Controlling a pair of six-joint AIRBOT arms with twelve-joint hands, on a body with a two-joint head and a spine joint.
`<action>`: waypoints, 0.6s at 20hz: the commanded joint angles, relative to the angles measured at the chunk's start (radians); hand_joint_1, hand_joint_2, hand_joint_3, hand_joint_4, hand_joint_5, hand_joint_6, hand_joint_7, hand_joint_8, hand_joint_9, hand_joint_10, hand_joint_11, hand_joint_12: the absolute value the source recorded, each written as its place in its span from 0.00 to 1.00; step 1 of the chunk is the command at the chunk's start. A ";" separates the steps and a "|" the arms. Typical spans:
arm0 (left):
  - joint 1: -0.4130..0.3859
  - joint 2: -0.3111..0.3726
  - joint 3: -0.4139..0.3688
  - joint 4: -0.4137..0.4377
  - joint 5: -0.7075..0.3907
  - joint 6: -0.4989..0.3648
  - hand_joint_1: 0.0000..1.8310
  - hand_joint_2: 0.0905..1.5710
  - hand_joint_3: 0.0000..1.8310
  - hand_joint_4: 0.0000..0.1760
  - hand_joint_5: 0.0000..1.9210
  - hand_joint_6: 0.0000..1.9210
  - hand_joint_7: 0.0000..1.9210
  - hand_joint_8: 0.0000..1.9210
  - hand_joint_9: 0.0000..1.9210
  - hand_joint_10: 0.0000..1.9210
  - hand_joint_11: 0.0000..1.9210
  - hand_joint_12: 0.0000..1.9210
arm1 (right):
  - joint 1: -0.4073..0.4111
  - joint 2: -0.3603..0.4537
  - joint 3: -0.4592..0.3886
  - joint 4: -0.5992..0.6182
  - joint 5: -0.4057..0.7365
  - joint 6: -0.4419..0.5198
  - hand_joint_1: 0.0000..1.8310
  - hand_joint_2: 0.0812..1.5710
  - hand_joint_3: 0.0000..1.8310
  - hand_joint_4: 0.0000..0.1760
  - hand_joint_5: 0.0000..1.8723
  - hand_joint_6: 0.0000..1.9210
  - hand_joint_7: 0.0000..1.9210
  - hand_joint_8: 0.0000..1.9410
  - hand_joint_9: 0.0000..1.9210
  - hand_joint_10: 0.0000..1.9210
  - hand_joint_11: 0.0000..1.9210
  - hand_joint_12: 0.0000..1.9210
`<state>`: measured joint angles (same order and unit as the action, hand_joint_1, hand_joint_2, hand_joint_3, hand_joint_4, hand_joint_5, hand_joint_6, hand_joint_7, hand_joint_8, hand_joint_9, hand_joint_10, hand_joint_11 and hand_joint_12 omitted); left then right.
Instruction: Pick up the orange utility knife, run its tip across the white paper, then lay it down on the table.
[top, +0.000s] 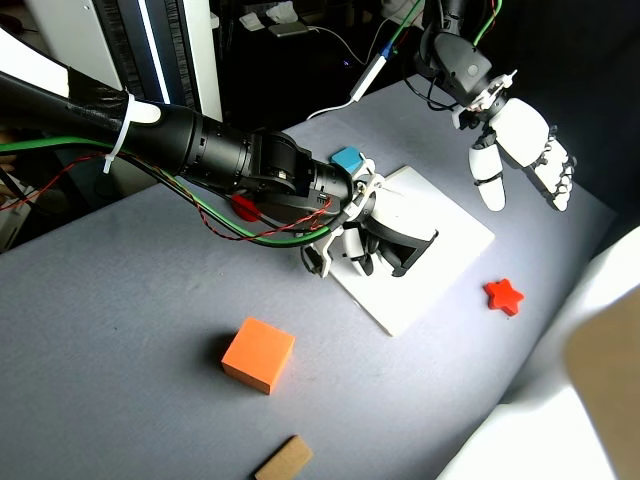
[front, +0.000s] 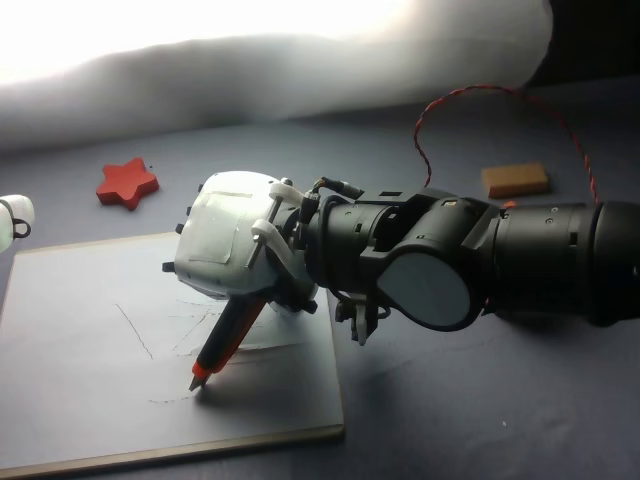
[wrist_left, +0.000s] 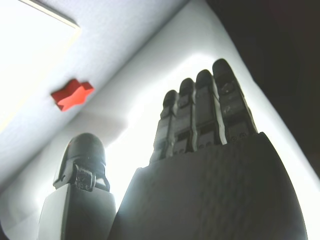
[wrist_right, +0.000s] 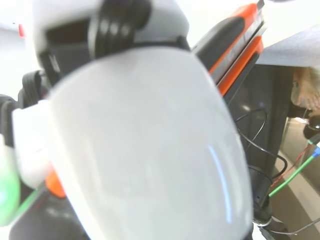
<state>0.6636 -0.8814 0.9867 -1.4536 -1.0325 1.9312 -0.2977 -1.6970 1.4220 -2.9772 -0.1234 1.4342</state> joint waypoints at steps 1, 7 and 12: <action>-0.004 0.006 0.005 0.053 -0.089 -0.002 0.00 0.81 0.00 0.00 0.03 0.00 0.05 0.00 0.04 0.00 0.00 0.19 | 0.002 0.010 0.002 -0.035 -0.082 -0.025 0.81 0.73 0.08 1.00 0.78 1.00 0.83 1.00 0.88 1.00 0.92 1.00; -0.003 0.006 0.001 0.048 -0.089 -0.002 0.00 0.81 0.00 0.00 0.03 0.00 0.06 0.00 0.05 0.00 0.00 0.21 | -0.003 0.031 0.008 -0.035 -0.087 -0.040 0.81 0.74 0.07 1.00 0.78 1.00 0.83 1.00 0.88 1.00 0.92 1.00; -0.003 0.006 -0.008 0.048 -0.089 -0.004 0.00 0.81 0.00 0.00 0.03 0.00 0.05 0.00 0.05 0.00 0.00 0.22 | -0.008 0.054 0.007 -0.035 -0.109 -0.066 0.80 0.74 0.06 1.00 0.78 1.00 0.83 1.00 0.88 1.00 0.92 1.00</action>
<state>0.6636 -0.8818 0.9733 -1.4597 -1.0328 1.9308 -0.3096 -1.6497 1.4277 -2.9765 -0.1387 1.3941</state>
